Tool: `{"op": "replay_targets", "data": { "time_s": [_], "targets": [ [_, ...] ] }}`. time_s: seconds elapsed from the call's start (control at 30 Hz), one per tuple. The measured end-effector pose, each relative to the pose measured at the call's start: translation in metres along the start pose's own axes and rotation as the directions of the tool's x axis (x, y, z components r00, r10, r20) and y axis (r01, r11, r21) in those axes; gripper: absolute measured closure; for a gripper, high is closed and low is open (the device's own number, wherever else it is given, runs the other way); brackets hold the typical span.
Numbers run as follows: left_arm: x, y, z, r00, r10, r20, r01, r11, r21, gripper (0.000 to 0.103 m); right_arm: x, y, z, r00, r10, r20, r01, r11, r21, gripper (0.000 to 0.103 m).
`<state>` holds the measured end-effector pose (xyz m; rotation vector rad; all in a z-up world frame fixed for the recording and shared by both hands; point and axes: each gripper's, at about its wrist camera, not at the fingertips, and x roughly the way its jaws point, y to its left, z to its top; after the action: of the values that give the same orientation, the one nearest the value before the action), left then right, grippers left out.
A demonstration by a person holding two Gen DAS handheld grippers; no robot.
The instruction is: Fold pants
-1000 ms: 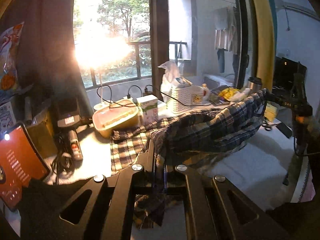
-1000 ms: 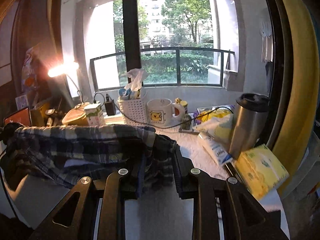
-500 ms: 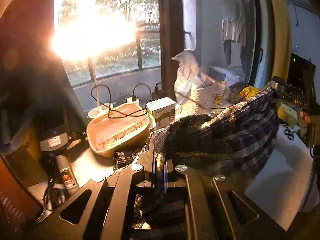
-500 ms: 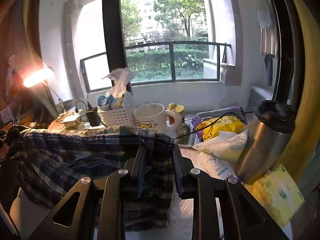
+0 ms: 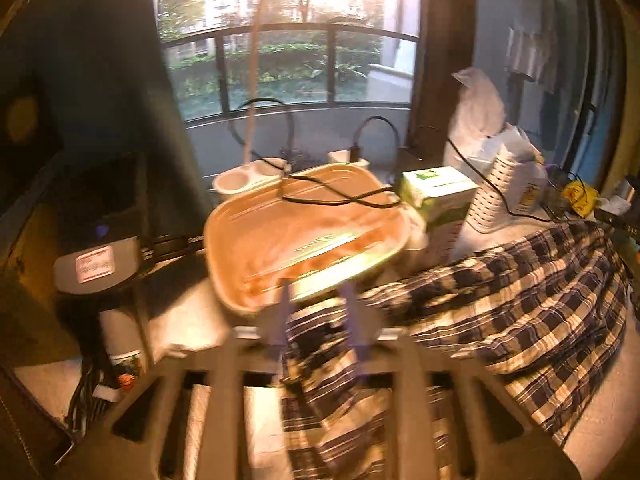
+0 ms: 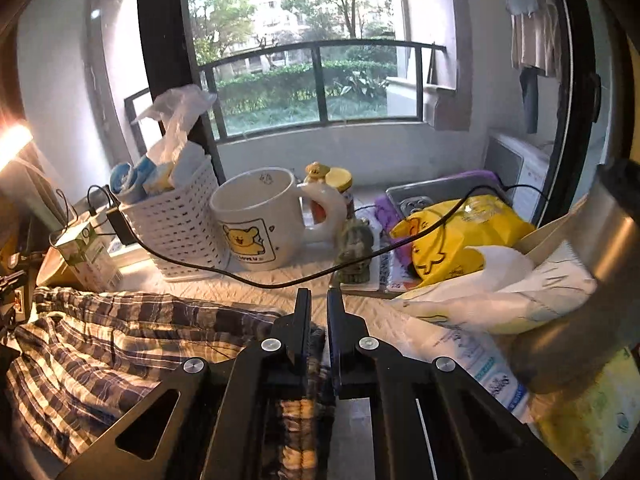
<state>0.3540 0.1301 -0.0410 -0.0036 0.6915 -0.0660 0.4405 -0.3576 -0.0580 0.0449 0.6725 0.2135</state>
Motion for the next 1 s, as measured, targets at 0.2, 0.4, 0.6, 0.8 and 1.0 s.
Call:
{"op": "replay_targets", "data": {
  "time_s": [0.2, 0.4, 0.6, 0.8, 1.0],
  "targets": [
    [-0.017, 0.01, -0.022, 0.999, -0.016, -0.027, 0.015, 1.0, -0.021, 0.044, 0.004, 0.015, -0.005, 0.999, -0.004, -0.034, 0.002, 0.998, -0.059, 0.095],
    [-0.007, -0.006, -0.062, 0.976, -0.118, -0.184, 0.115, 0.993, -0.029, 0.044, -0.016, 0.024, -0.015, 0.999, -0.007, -0.038, 0.004, 0.997, -0.08, 0.091],
    [0.009, -0.003, -0.071, 0.971, -0.113, -0.209, 0.101, 0.992, -0.071, 0.098, -0.04, 0.027, -0.032, 0.999, 0.011, -0.032, -0.014, 0.997, -0.069, 0.021],
    [0.009, 0.034, -0.074, 0.97, 0.033, -0.242, -0.068, 0.988, -0.139, 0.1, -0.059, 0.027, -0.049, 0.998, 0.026, -0.056, -0.029, 0.998, -0.052, 0.021],
    [-0.012, 0.033, -0.054, 0.978, -0.087, -0.188, 0.057, 0.986, -0.159, 0.096, -0.066, 0.016, -0.071, 0.995, 0.018, -0.095, -0.017, 1.0, 0.013, 0.021]
  ]
}}
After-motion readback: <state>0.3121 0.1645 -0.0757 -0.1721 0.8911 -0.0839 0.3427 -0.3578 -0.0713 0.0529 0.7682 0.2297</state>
